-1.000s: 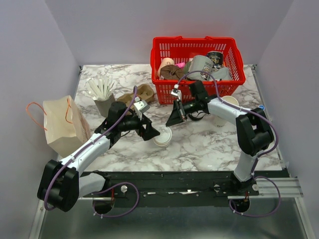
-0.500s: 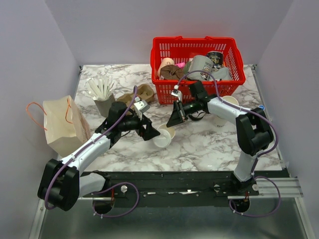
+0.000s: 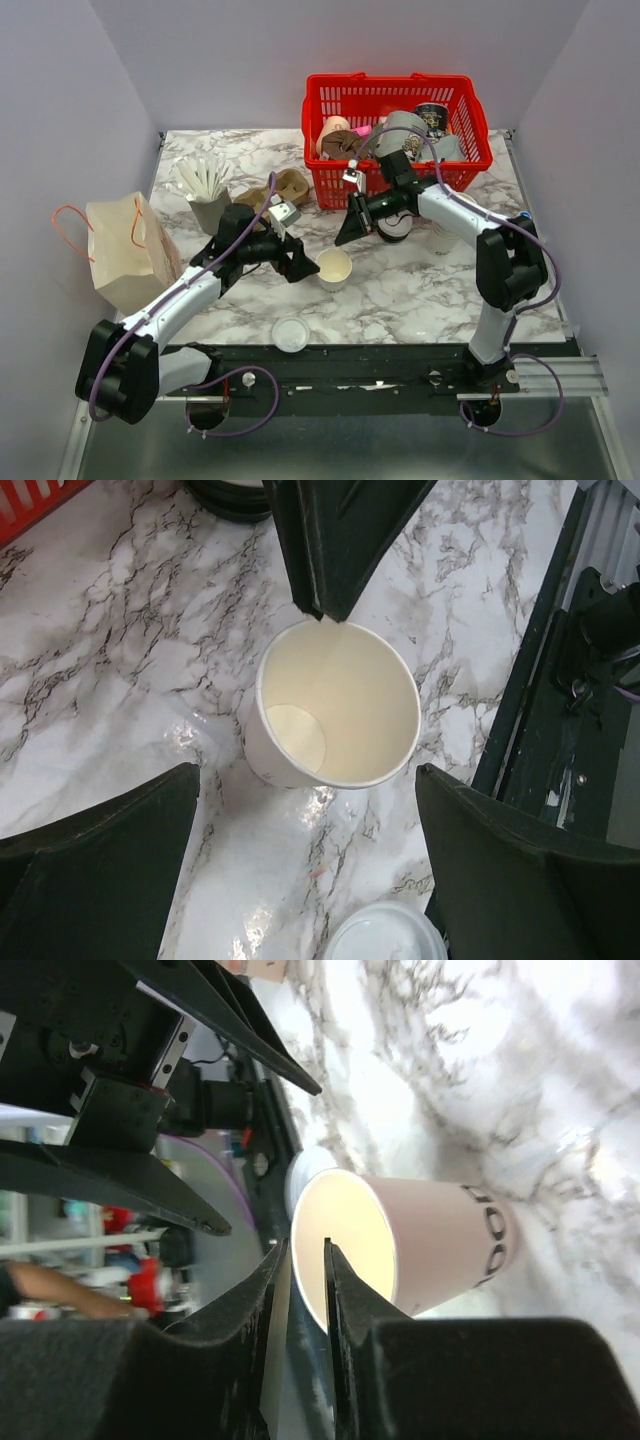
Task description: Pack the takeout coffee
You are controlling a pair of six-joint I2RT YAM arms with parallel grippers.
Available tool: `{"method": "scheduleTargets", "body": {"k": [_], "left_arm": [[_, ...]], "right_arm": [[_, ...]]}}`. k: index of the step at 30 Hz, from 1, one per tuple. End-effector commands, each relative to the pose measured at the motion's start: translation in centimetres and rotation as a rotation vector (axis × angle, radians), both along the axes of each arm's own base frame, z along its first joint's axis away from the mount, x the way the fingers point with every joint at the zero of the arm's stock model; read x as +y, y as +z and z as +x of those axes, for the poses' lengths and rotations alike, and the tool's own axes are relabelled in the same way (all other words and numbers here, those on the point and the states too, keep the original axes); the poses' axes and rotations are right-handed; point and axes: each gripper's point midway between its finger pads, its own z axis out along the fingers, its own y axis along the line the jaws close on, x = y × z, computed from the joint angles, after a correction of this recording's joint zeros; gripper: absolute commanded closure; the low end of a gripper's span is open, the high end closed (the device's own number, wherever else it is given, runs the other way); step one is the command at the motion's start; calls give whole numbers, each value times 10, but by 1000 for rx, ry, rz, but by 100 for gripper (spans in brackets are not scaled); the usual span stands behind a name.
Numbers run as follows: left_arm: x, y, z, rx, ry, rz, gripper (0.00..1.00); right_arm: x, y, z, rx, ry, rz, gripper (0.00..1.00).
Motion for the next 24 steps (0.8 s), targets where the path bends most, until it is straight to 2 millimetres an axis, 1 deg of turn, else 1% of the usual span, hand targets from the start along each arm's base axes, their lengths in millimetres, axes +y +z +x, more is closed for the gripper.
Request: {"method": "scheduleTargets", "body": {"k": [1, 2, 3, 4, 5, 6, 7, 8, 9, 10, 11, 12, 13, 14, 15, 16, 17, 18, 20, 21, 23, 24], "left_arm": [[10, 22, 1, -69, 19, 47, 4], [17, 24, -4, -95, 18, 76, 4], [22, 24, -7, -114, 20, 94, 4], [27, 24, -10, -120, 33, 109, 4], [37, 27, -14, -131, 69, 133, 4], [45, 27, -13, -131, 101, 146, 3], [52, 27, -13, -123, 136, 160, 2], [60, 26, -18, -94, 166, 178, 2], [70, 34, -9, -96, 240, 178, 1], [76, 38, -6, -89, 278, 177, 1], [82, 37, -4, -64, 313, 191, 1], [88, 45, 3, -50, 361, 188, 1], [96, 47, 8, -17, 413, 181, 1], [101, 41, 12, 31, 442, 200, 1], [105, 42, 16, 52, 467, 202, 1], [112, 49, 23, 60, 499, 193, 1], [115, 47, 28, 91, 523, 188, 2], [118, 49, 31, 97, 538, 182, 2], [126, 54, 40, 93, 585, 160, 3], [127, 55, 41, 91, 594, 158, 3], [132, 59, 45, 79, 623, 153, 3], [134, 60, 46, 81, 634, 145, 3]], "right_arm": [[-18, 28, 8, -291, 39, -56, 71], [-21, 31, 7, -339, 47, -69, 71], [-25, 45, 4, -474, 82, -56, 71], [-30, 40, 3, -548, 91, -93, 71], [-31, 41, -1, -629, 117, -101, 69], [-24, 49, -9, -805, 203, -74, 66], [-26, 65, -16, -946, 220, -73, 64], [-28, 49, -32, -985, 268, -82, 58], [-15, 54, -42, -1116, 334, -42, 56], [-15, 57, -53, -1179, 363, -26, 52], [-13, 48, -66, -1198, 413, -13, 51], [-2, 44, -83, -1242, 490, 20, 51], [2, 39, -91, -1253, 525, 25, 51], [7, 33, -99, -1252, 561, 34, 51], [15, 24, -117, -1260, 637, 63, 51], [19, 18, -124, -1272, 669, 70, 51], [24, 6, -131, -1270, 710, 76, 51], [31, -2, -144, -1300, 777, 112, 51], [40, -14, -158, -1311, 847, 160, 51], [47, -27, -169, -1319, 919, 191, 51], [57, -37, -176, -1321, 983, 223, 52], [62, -41, -183, -1342, 1032, 249, 52]]}}
